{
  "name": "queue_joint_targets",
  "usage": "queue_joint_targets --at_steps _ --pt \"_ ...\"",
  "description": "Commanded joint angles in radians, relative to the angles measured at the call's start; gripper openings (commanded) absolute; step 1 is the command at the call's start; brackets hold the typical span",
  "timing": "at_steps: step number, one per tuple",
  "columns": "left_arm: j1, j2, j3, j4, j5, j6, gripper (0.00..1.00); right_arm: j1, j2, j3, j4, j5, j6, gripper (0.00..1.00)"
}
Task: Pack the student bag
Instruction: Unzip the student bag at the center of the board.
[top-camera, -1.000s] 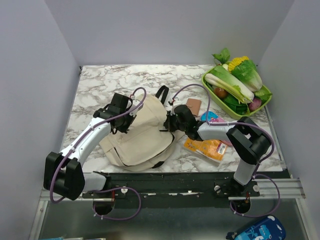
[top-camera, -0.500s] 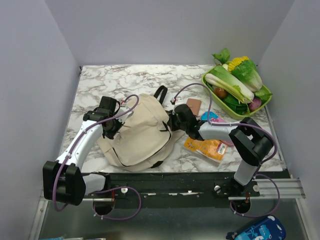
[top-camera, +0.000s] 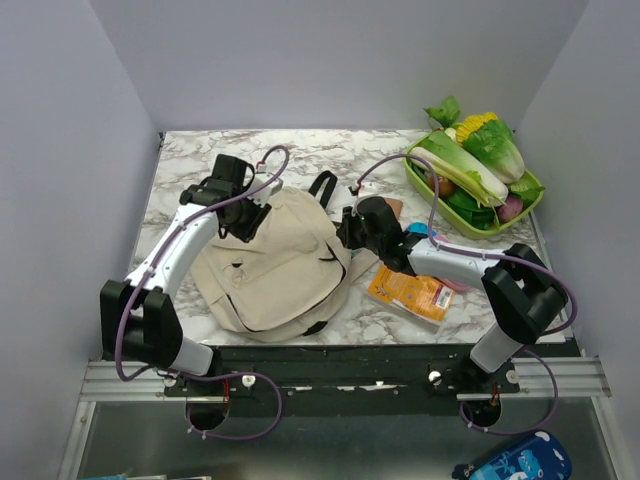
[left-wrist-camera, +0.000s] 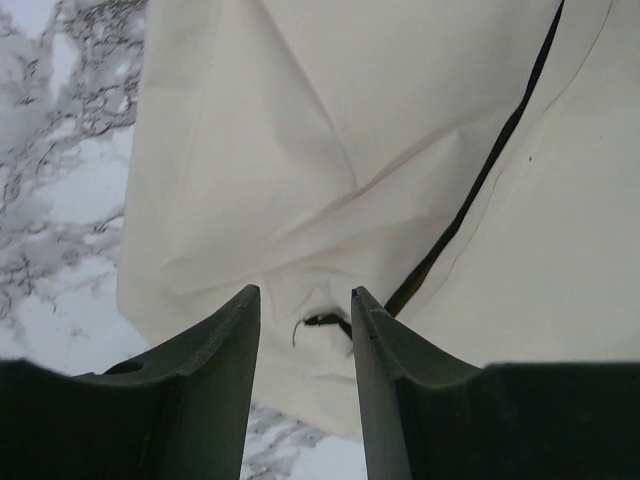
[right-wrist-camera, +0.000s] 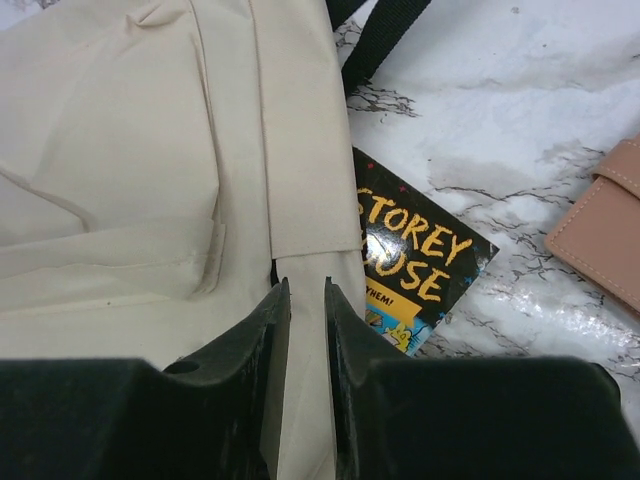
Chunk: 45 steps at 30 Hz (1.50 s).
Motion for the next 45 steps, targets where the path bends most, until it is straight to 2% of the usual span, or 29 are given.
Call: queue_joint_targets --at_steps 1,4,8,19,26,29,32,33,36,38,43,45 --pt "-0.098 0.107 -0.026 0.152 -0.016 -0.05 0.49 -0.002 -0.03 -0.026 -0.02 -0.006 0.021 0.29" --pt "-0.189 0.121 -0.082 0.206 -0.055 -0.033 0.49 -0.002 -0.038 -0.038 -0.014 -0.009 0.03 0.29" --pt "-0.246 0.116 -0.13 0.238 -0.049 -0.016 0.51 -0.002 -0.039 -0.055 -0.008 -0.006 0.041 0.29" --pt "-0.287 0.141 -0.222 0.304 -0.096 0.015 0.55 -0.002 -0.076 -0.109 0.022 -0.003 0.061 0.29" --pt "-0.303 0.126 -0.261 0.424 -0.265 -0.008 0.54 -0.002 -0.082 -0.132 0.04 -0.016 0.067 0.29" --pt "-0.303 0.115 -0.253 0.444 -0.309 -0.014 0.48 -0.002 -0.084 -0.146 0.049 -0.016 0.071 0.29" --pt "-0.303 0.104 -0.256 0.459 -0.348 -0.011 0.31 -0.003 -0.087 -0.155 0.055 -0.009 0.076 0.28" --pt "-0.303 0.101 -0.259 0.468 -0.352 -0.01 0.2 -0.002 -0.087 -0.159 0.057 -0.008 0.076 0.28" --pt "-0.301 0.097 -0.261 0.465 -0.354 -0.014 0.0 0.0 -0.09 -0.161 0.052 0.012 0.078 0.28" --pt "-0.301 0.095 -0.259 0.46 -0.351 -0.016 0.0 -0.002 -0.096 -0.158 0.046 0.046 0.073 0.33" --pt "-0.3 0.067 -0.258 0.45 -0.322 -0.028 0.0 -0.018 -0.11 -0.123 -0.018 0.128 0.064 0.55" --pt "-0.3 0.055 -0.25 0.412 -0.256 -0.03 0.0 -0.038 -0.124 -0.121 -0.027 0.129 0.067 0.57"
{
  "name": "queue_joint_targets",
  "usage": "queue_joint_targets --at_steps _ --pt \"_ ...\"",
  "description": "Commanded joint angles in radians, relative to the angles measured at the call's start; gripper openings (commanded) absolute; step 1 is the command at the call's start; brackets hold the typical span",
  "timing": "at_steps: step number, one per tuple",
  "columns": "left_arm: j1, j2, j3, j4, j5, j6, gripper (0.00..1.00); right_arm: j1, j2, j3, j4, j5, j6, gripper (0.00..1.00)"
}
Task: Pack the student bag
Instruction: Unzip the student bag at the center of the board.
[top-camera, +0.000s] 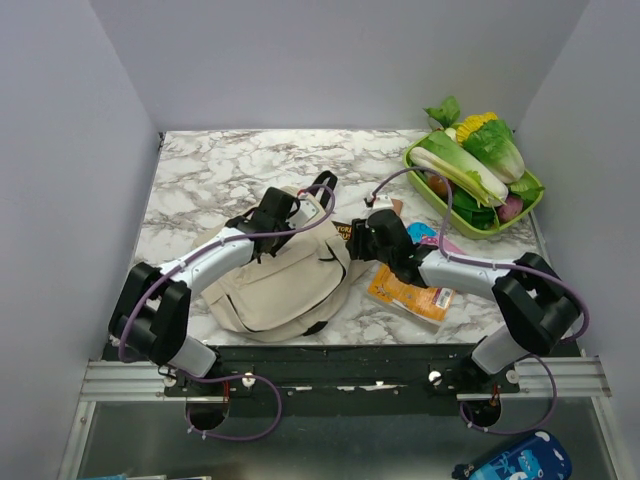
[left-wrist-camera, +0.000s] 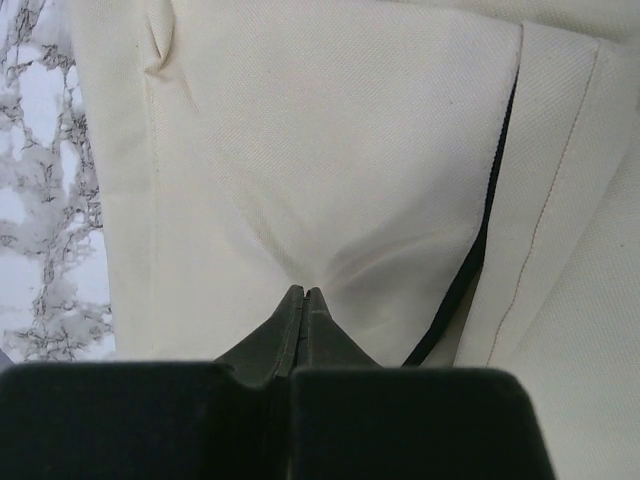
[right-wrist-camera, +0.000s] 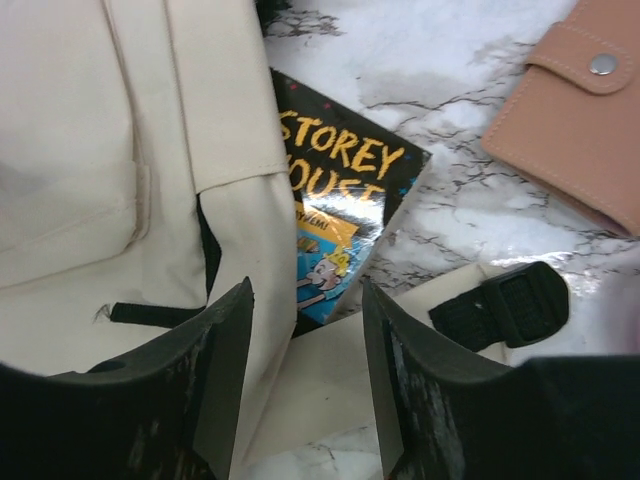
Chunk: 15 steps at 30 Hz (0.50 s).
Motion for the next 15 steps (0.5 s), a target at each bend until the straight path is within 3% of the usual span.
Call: queue_joint_targets --at_steps 1,2,6,15 --pt "0.002 -0.076 0.009 -0.049 0.091 -0.006 0.0 -0.039 -0.051 0.023 -0.038 0.06 0.001 0.58" --pt "0.002 -0.088 0.009 -0.067 0.127 0.009 0.0 -0.053 -0.054 0.022 -0.039 0.053 0.004 0.58" --pt "-0.002 -0.125 -0.026 -0.106 0.23 0.061 0.25 -0.055 -0.061 0.025 -0.039 0.034 0.006 0.59" --pt "-0.005 -0.07 -0.115 0.012 0.133 0.12 0.34 -0.055 -0.057 0.012 -0.033 0.022 0.027 0.59"
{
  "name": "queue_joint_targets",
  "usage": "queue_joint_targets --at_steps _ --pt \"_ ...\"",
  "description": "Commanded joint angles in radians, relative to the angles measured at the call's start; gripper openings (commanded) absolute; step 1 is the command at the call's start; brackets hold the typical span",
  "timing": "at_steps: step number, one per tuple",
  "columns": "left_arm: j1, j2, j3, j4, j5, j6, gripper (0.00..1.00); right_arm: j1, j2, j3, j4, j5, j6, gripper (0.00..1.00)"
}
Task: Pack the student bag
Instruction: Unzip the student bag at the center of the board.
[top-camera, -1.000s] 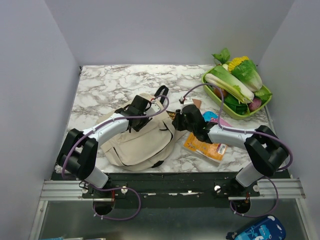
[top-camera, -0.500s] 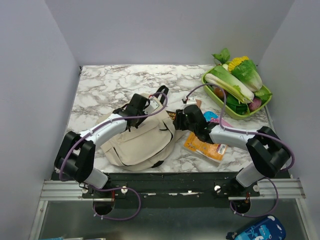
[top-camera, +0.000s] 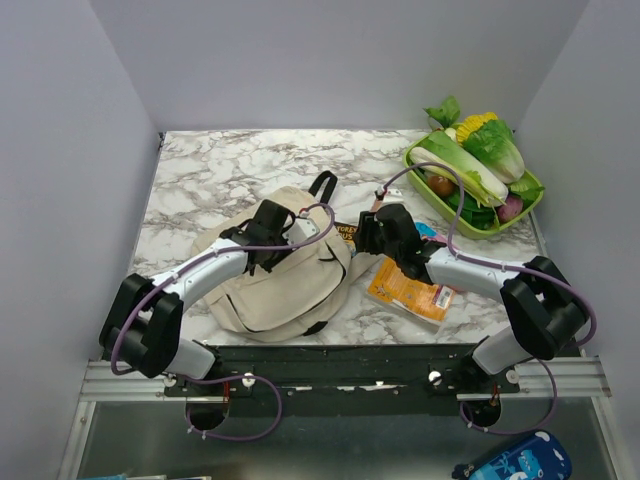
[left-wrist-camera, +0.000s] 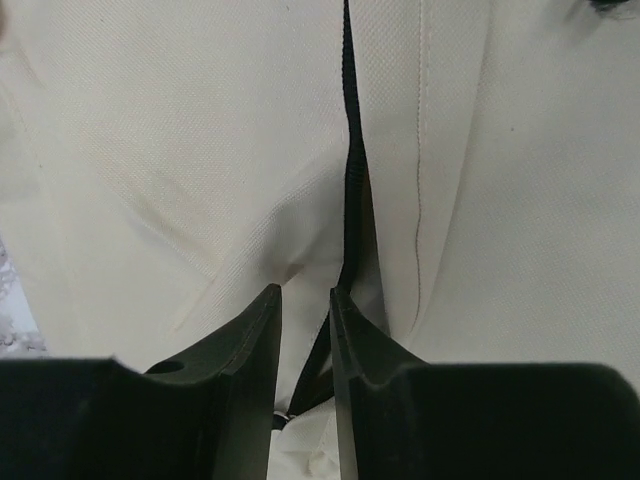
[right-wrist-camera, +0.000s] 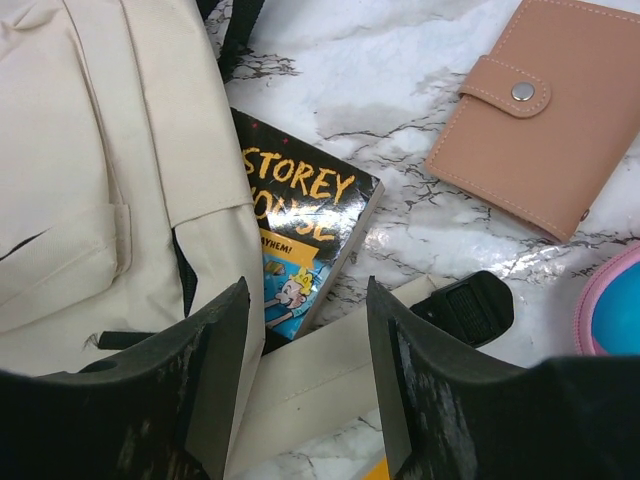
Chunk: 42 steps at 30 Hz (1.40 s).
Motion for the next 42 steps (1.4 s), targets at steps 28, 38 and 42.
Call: queue_joint_targets --at_steps 28,38,42 --pt "-0.115 0.051 -0.009 0.114 -0.278 -0.034 0.77 0.003 0.001 -0.008 0.012 -0.022 0.011 0.59" --pt "-0.118 0.067 -0.056 0.155 -0.314 -0.04 0.99 0.003 0.013 -0.014 0.029 -0.034 0.022 0.59" --pt "-0.118 0.091 -0.055 0.168 -0.3 -0.059 0.98 0.003 0.006 -0.018 0.03 -0.036 0.024 0.58"
